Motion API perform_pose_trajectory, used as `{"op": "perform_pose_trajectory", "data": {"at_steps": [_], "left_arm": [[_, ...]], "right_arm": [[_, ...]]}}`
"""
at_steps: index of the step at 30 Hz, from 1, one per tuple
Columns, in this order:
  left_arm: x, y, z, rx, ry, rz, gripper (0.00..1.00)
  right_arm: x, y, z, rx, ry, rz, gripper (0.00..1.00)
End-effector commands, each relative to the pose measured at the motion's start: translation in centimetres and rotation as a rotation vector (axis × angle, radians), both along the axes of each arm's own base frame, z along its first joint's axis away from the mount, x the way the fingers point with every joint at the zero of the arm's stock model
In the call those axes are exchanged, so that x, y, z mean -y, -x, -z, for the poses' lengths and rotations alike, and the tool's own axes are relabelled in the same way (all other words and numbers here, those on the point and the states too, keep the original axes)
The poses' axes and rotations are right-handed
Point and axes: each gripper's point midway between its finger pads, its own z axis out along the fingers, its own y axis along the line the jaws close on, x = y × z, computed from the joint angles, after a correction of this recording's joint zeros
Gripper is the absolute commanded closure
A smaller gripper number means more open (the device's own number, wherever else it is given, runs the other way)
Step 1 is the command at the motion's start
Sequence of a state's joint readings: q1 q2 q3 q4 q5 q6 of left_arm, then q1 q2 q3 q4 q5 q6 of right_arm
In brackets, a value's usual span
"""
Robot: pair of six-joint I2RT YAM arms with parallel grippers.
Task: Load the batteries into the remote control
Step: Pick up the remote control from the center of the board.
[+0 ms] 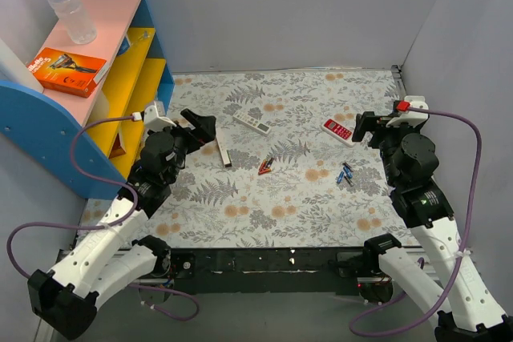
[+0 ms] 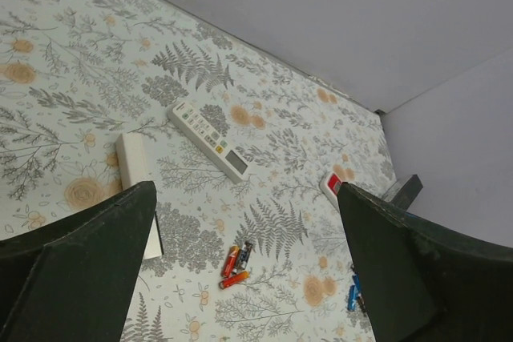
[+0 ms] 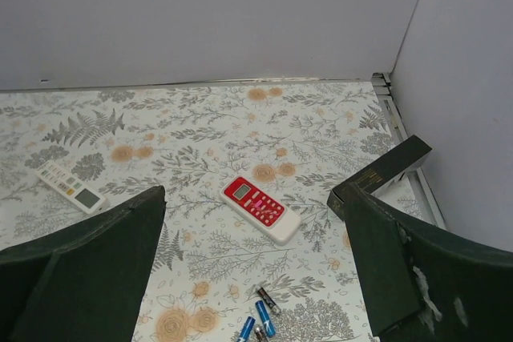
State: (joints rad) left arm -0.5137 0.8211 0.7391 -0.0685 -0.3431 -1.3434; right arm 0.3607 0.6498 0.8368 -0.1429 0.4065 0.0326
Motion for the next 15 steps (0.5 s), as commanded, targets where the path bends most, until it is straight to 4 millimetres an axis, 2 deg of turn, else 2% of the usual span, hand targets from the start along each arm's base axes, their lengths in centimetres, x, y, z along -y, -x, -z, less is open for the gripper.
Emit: {"op": "perform_pose_trajectory", "data": {"at_steps": [1,5,6,9,10,12,13,15], "left_arm": [[-0.4,-0.8,1.8,-0.045,-0.015,-0.046,0.02],[0.0,-1.9,4.1,-0.123,-0.048,-0.066,0.02],[0.2,-2.4,6.1,-0.183,-0.079,-0.068,0.02],[0.9,-3.0,8.2,-0.274,-0.105,-0.063,0.02],[1.4,-3.4,9.6,-0.318,-0.124,-0.055,0.02],[2.2,-3.6,10.9,-0.369,-0.141,-0.026,0.02],[2.6,-3.9,12.6,-0.414,-0.161,-0.014,0.02],[3.1,-4.0,14.0,-0.468,-0.183,0.004,0.02]], "right_arm": [[-0.3,0.3,-3.1,0.112,-0.060,-0.019,0.02],[-1.1,0.1,-2.7,0.100,-0.071,-0.054,0.02],[-1.5,0.0,-2.4,0.086,-0.074,-0.073,0.02],[-2.4,-0.2,-1.4,0.052,-0.080,-0.114,0.02],[-2.8,-0.3,-0.8,0.034,-0.076,-0.128,0.02],[-3.7,-0.4,-0.1,0.008,-0.068,-0.177,0.02],[-4.0,-0.4,0.2,-0.008,-0.069,-0.190,0.02],[-4.7,-0.2,1.3,-0.054,-0.079,-0.227,0.02]]}}
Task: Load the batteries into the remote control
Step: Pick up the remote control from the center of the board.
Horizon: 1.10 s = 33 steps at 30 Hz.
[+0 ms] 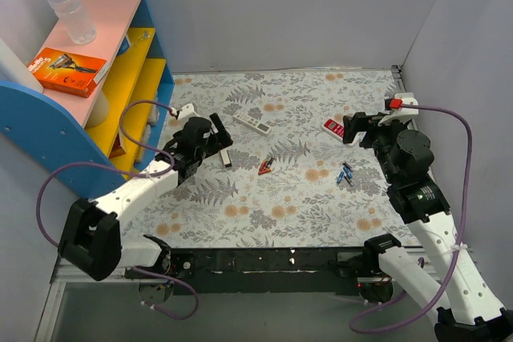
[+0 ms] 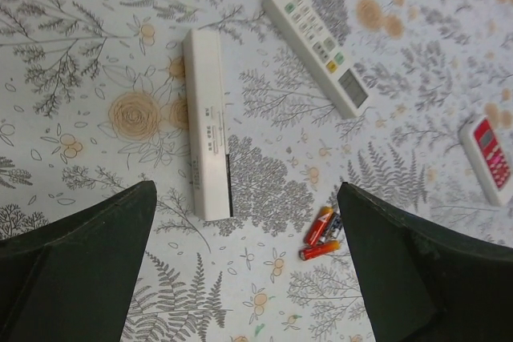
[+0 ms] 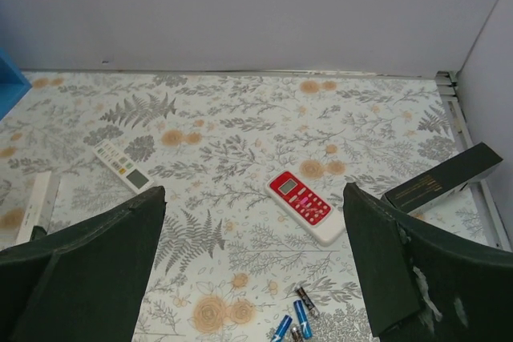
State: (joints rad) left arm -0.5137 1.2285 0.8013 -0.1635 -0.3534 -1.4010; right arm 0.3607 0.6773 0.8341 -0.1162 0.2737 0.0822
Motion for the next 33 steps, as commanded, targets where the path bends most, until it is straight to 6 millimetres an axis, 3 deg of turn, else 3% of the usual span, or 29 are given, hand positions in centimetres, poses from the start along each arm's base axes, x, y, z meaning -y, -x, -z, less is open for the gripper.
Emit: {"op": "perform_pose_trajectory", "data": {"at_steps": [1,3,4,6,8,10,15,20,24,28,32,33], "left_arm": [[1.3,-0.6,1.4,-0.095,-0.016,0.033,0.02],[1.4,-0.9,3.8,-0.169,-0.065,0.037,0.02],[1.6,-1.3,3.9,-0.179,-0.073,0.036,0.02],[1.4,-1.5,6.6,-0.262,-0.135,0.028,0.02],[1.6,-2.2,7.3,-0.289,-0.162,0.022,0.02],[1.6,-2.6,9.4,-0.339,-0.203,0.023,0.02],[2.4,-3.8,11.7,-0.402,-0.250,0.047,0.13],[2.2,-3.8,13.1,-0.435,-0.287,0.058,0.23],[2.3,-3.2,13.8,-0.471,-0.291,0.077,0.40],[2.2,-2.4,13.9,-0.485,-0.279,0.089,0.57],[2.0,-1.8,13.1,-0.469,-0.283,0.110,0.70],[2.1,-1.9,12.0,-0.440,-0.279,0.134,0.71]], "right_arm": [[-2.1,0.3,1.3,-0.054,-0.028,-0.104,0.02],[-2.6,0.7,1.9,-0.070,-0.035,-0.138,0.02],[-2.8,0.9,2.1,-0.074,-0.035,-0.149,0.02],[-3.2,1.2,2.8,-0.098,-0.035,-0.177,0.02],[-3.4,1.5,3.2,-0.114,-0.036,-0.193,0.02],[-3.8,1.8,3.7,-0.133,-0.039,-0.214,0.02],[-4.2,2.3,4.6,-0.150,-0.057,-0.241,0.02],[-4.2,2.4,5.2,-0.164,-0.061,-0.242,0.02],[-4.2,2.4,5.3,-0.170,-0.061,-0.240,0.02],[-4.4,2.3,5.5,-0.179,-0.063,-0.244,0.02],[-4.7,2.0,5.8,-0.190,-0.066,-0.257,0.02],[-4.8,1.9,5.8,-0.190,-0.065,-0.257,0.02]]}}
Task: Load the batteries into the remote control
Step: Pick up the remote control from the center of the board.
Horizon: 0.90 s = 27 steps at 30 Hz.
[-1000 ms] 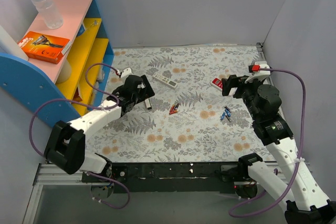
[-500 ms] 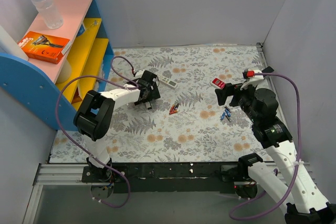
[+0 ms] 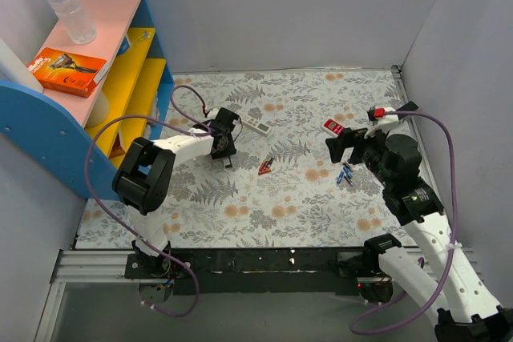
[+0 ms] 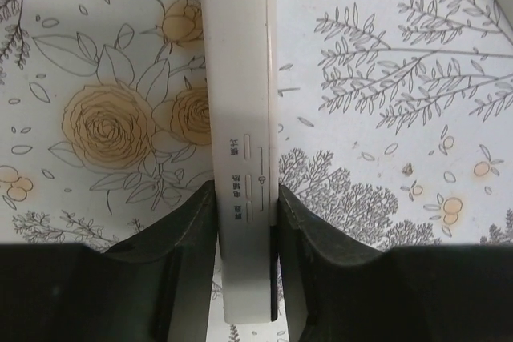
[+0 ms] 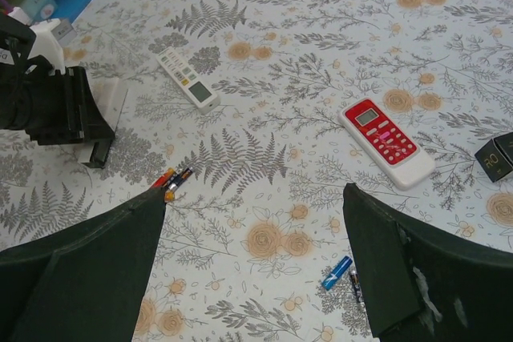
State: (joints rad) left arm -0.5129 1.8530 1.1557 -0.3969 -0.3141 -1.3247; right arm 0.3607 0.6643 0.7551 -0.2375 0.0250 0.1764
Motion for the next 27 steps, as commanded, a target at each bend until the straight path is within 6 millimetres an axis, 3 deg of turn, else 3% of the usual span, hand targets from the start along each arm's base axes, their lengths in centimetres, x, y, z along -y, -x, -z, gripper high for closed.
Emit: {"op": "perform_pose_trajectory", "data": {"at_steps": [1,2,3,5,6,9,10,15,16,17,19,25,27], "left_arm": [[0.1,1.4,-2.2,0.013,0.022,0.080,0.73],[0.1,1.7,-2.3,0.016,0.026,0.109,0.79],[0.4,1.5,-3.9,0.064,0.032,0.157,0.82],[1.0,1.9,-4.9,0.101,0.059,0.228,0.84],[1.2,2.1,-6.6,0.149,0.055,0.289,0.84],[2.6,3.0,-9.0,0.248,0.068,0.424,0.85],[2.8,3.2,-11.1,0.318,0.055,0.481,0.85],[5.8,5.8,-16.6,0.527,0.093,0.773,0.85],[6.2,6.5,-18.2,0.583,0.095,0.817,0.85],[6.8,6.9,-18.9,0.625,0.080,0.887,0.85],[7.2,7.5,-20.0,0.669,0.080,0.941,0.84],[9.4,9.5,-22.2,0.743,0.055,1.149,0.79],[9.7,10.1,-22.3,0.752,0.032,1.201,0.78]], "right_arm": [[-1.0,-0.2,-0.4,0.009,-0.020,-0.047,0.02],[-1.4,-0.3,-0.2,0.000,-0.019,-0.067,0.02],[-1.7,-0.3,-0.3,-0.007,-0.021,-0.078,0.02],[-2.6,-0.2,-0.1,-0.026,-0.026,-0.127,0.02],[-3.0,-0.2,-0.4,-0.027,-0.029,-0.147,0.02],[-4.7,0.0,0.0,-0.076,-0.053,-0.236,0.02],[-5.0,0.0,-0.2,-0.094,-0.061,-0.249,0.02],[-8.1,0.4,0.8,-0.256,-0.099,-0.415,0.02],[-8.6,0.4,0.0,-0.258,-0.110,-0.442,0.02],[-9.3,0.7,0.8,-0.322,-0.121,-0.480,0.02],[-9.9,0.8,0.7,-0.379,-0.145,-0.506,0.02],[-12.8,0.7,-1.0,-0.520,-0.243,-0.667,0.02],[-13.4,0.7,-2.5,-0.518,-0.259,-0.712,0.02]]}}
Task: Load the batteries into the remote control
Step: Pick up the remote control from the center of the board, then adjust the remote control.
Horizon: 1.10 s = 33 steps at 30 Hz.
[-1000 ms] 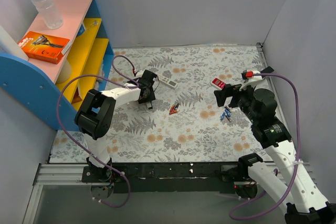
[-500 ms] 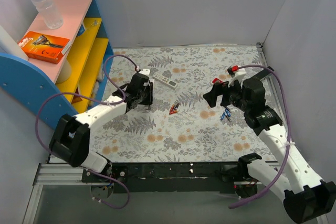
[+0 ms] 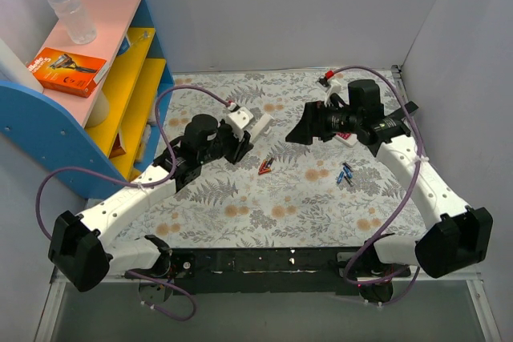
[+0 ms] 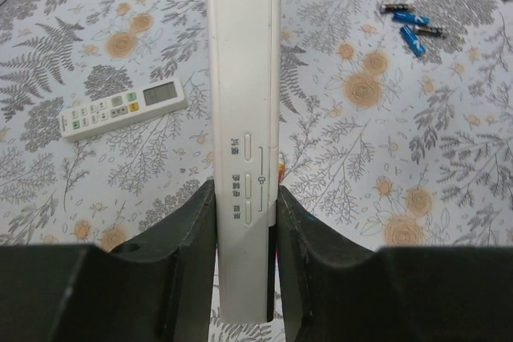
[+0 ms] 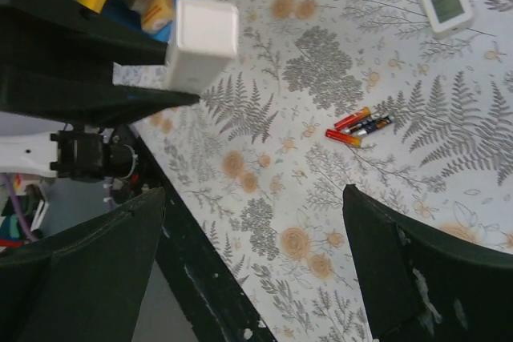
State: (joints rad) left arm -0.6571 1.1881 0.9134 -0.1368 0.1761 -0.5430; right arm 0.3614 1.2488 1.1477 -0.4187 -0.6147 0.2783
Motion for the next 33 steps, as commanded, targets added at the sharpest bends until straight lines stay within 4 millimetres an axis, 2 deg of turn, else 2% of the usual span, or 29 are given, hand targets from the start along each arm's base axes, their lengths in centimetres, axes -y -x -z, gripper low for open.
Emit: {"op": "perform_pose_trajectory", "data": {"at_steps": [1,3,6,10,16,20,23,26,27,30,32,33], "left_arm": [[1.9,1.9,-2.8,0.141,-0.044,0.186,0.78],[2.0,2.1,-2.7,0.159,-0.079,0.206,0.78],[2.3,2.4,-3.1,0.183,-0.113,0.231,0.78],[2.8,2.8,-3.4,0.209,-0.143,0.258,0.78],[3.6,3.8,-3.3,0.211,-0.165,0.322,0.77],[3.8,4.3,-2.9,0.221,-0.190,0.353,0.77],[3.8,4.7,-2.7,0.226,-0.202,0.364,0.77],[3.7,5.0,-2.6,0.234,-0.207,0.370,0.77],[3.6,5.0,-2.7,0.243,-0.208,0.367,0.77],[3.3,5.0,-2.6,0.253,-0.211,0.354,0.77],[3.1,4.8,-2.8,0.262,-0.210,0.339,0.76],[3.0,4.7,-2.8,0.264,-0.212,0.330,0.71]], "right_arm": [[-2.2,1.1,-3.7,-0.057,-0.109,-0.145,0.02],[-2.8,1.3,-4.9,-0.058,-0.138,-0.187,0.02],[-3.7,1.3,-4.7,-0.105,-0.161,-0.233,0.02],[-4.9,1.6,-3.2,-0.177,-0.149,-0.266,0.02],[-6.3,2.3,-2.5,-0.201,-0.138,-0.308,0.02],[-6.6,2.9,-2.4,-0.216,-0.141,-0.326,0.06],[-6.7,3.2,-1.9,-0.244,-0.140,-0.330,0.14],[-6.6,3.5,-1.6,-0.261,-0.137,-0.332,0.28],[-6.6,3.7,-1.6,-0.266,-0.135,-0.333,0.40],[-6.5,4.0,-1.3,-0.278,-0.133,-0.335,0.58],[-6.4,4.4,-1.3,-0.282,-0.134,-0.348,0.67],[-6.4,4.6,-1.2,-0.285,-0.131,-0.352,0.77]]}}
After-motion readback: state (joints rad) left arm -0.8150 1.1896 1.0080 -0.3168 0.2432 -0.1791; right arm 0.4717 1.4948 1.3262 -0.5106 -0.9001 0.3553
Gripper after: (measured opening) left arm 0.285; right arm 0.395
